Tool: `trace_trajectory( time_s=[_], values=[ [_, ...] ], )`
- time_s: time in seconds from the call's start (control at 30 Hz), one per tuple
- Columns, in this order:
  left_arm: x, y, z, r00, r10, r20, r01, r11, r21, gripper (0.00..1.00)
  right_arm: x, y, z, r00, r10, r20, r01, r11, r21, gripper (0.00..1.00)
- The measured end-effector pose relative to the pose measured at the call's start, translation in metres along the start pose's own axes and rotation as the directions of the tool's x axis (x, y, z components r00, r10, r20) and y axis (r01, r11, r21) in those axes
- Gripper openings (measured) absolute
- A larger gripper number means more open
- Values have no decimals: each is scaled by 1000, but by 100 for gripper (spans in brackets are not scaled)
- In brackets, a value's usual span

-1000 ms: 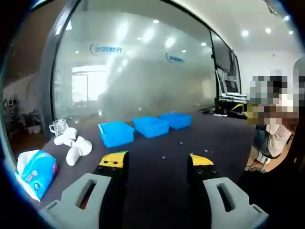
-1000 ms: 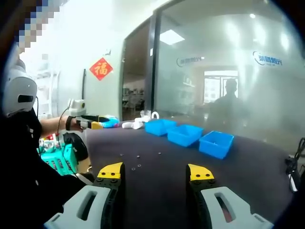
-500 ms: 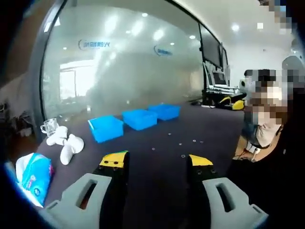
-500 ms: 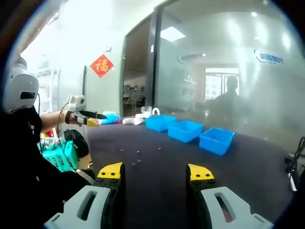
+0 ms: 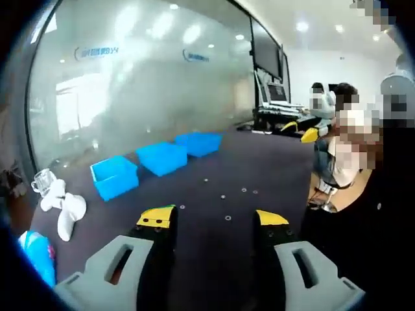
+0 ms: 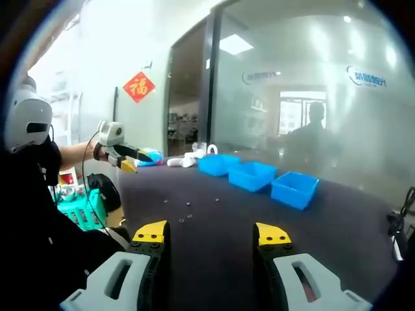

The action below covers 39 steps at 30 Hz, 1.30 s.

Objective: Sort the screws, nuts, and washers into the corresponding bins

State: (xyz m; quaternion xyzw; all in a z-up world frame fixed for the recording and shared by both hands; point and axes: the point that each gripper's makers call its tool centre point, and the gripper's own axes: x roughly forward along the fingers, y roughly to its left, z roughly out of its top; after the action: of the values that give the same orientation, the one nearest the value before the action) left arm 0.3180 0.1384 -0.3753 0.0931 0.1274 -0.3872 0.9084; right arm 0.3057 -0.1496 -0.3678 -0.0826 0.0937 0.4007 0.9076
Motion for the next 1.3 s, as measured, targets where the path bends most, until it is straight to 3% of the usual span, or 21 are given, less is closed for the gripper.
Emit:
trace_trajectory(
  time_s=[0.27, 0.5, 0.7, 0.97, 1.03, 1.3],
  values=[
    [36, -2, 6, 994, -64, -92, 64, 998, -3, 36, -1, 1, -3, 1000, 0, -1, 0, 1000, -1, 47],
    [63, -7, 6, 976, -118, -183, 122, 993, 8, 36, -5, -1, -7, 1000, -6, 3, 6, 1000, 10, 47],
    [83, -25, 0, 945, -163, -283, 177, 984, 26, 34, -6, -2, -10, 1000, -9, -2, 9, 1000, 8, 47],
    [106, -43, -2, 912, -228, -341, 260, 964, 51, 34, -6, -2, -13, 1000, -6, -8, 6, 1000, 5, 47],
    [112, -42, -8, 896, -231, -379, 285, 954, 93, 32, -6, -3, -13, 1000, -7, -7, 7, 1000, 5, 47],
    [131, -33, -25, 859, -243, -451, 314, 945, 88, 22, -8, -3, -15, 1000, -11, -7, 11, 1000, 13, 47]
  ],
)
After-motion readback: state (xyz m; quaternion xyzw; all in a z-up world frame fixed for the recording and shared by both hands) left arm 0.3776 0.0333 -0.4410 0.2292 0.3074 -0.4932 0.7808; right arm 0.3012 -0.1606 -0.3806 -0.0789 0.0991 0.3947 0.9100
